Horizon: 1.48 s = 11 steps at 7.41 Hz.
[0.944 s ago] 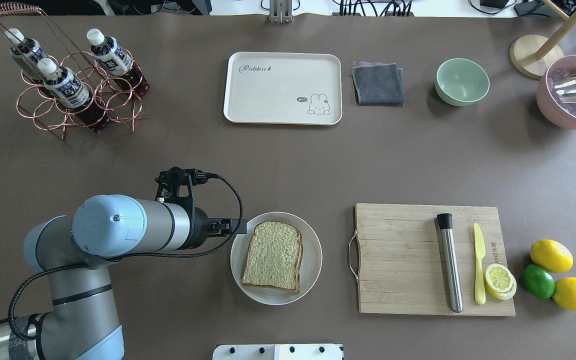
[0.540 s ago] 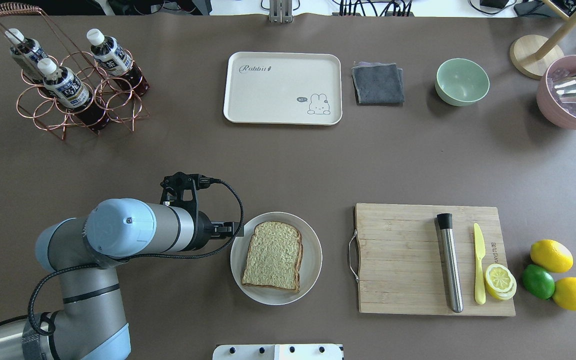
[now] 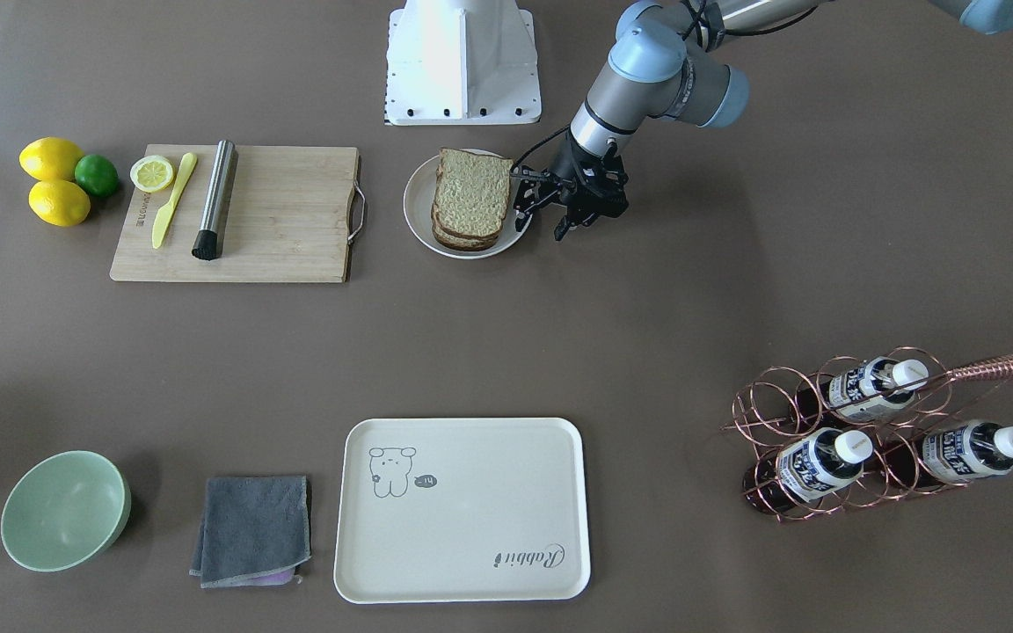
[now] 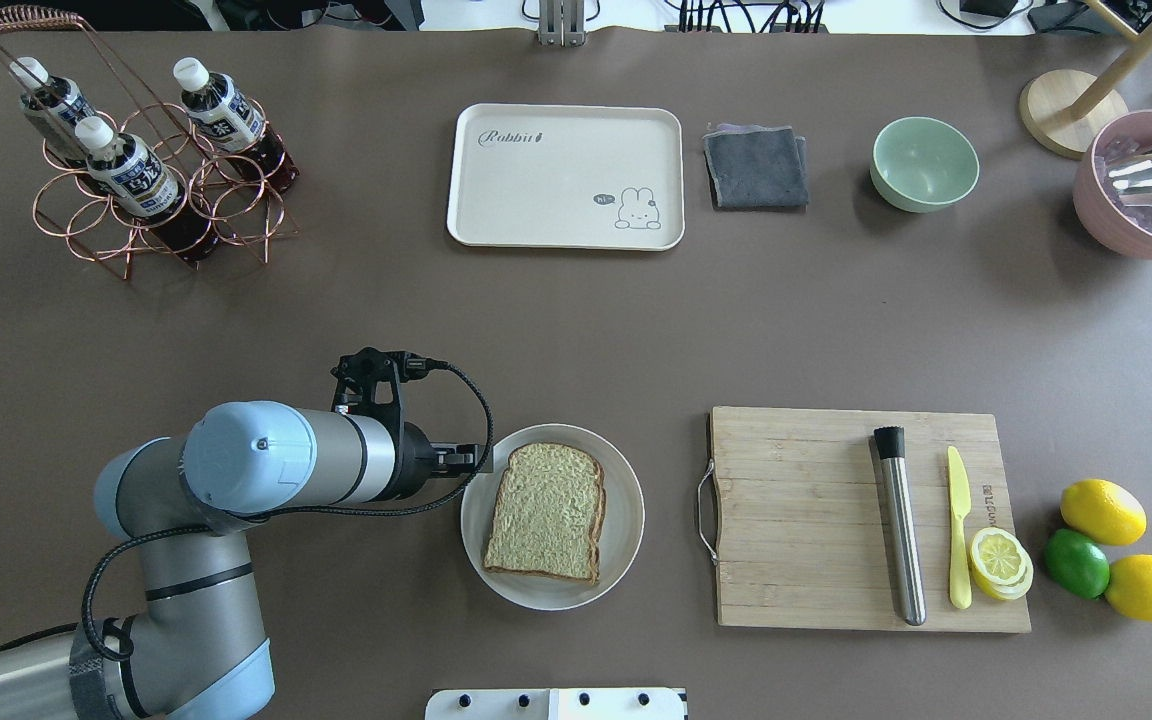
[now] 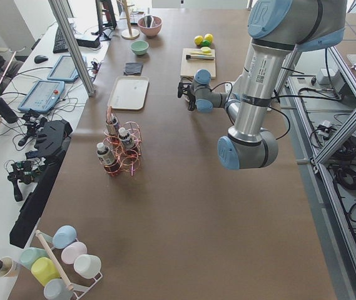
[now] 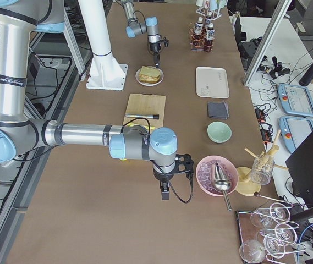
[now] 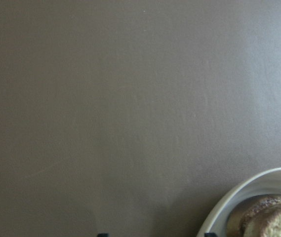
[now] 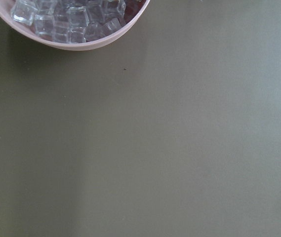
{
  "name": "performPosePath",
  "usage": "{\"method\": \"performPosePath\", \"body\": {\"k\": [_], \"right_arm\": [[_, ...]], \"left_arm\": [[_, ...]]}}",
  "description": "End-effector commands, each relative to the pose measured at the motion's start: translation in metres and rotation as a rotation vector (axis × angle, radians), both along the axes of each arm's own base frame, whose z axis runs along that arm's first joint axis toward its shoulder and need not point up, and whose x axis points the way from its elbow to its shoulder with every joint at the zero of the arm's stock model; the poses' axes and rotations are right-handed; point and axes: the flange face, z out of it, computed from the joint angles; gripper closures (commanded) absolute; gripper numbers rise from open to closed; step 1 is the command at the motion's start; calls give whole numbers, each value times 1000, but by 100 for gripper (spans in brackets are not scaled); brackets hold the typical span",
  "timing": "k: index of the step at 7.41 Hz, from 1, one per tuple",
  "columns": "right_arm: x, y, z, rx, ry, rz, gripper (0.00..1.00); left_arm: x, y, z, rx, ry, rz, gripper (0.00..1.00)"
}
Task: Make sandwich and place on tray
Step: 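Grasp the white plate rim with the left gripper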
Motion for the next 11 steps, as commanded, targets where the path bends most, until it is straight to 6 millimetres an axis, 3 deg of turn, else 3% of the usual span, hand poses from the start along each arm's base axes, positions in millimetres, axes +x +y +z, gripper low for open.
{"method": "performPosePath", "body": {"k": [1, 7, 8, 11], "right_arm": [[-1, -2, -1, 2, 0, 0, 0], [-1, -3, 1, -2, -2, 1, 0], [-1, -3, 1, -4, -2, 1, 0], [-1, -2, 2, -7, -2, 1, 0]], "left_arm": [[-4, 1, -12, 7, 26, 6, 33], [-6, 10, -5, 18, 12, 54, 49], [3, 25, -3, 16, 8, 78, 52], [11, 39, -4, 19, 10, 100, 56]]}}
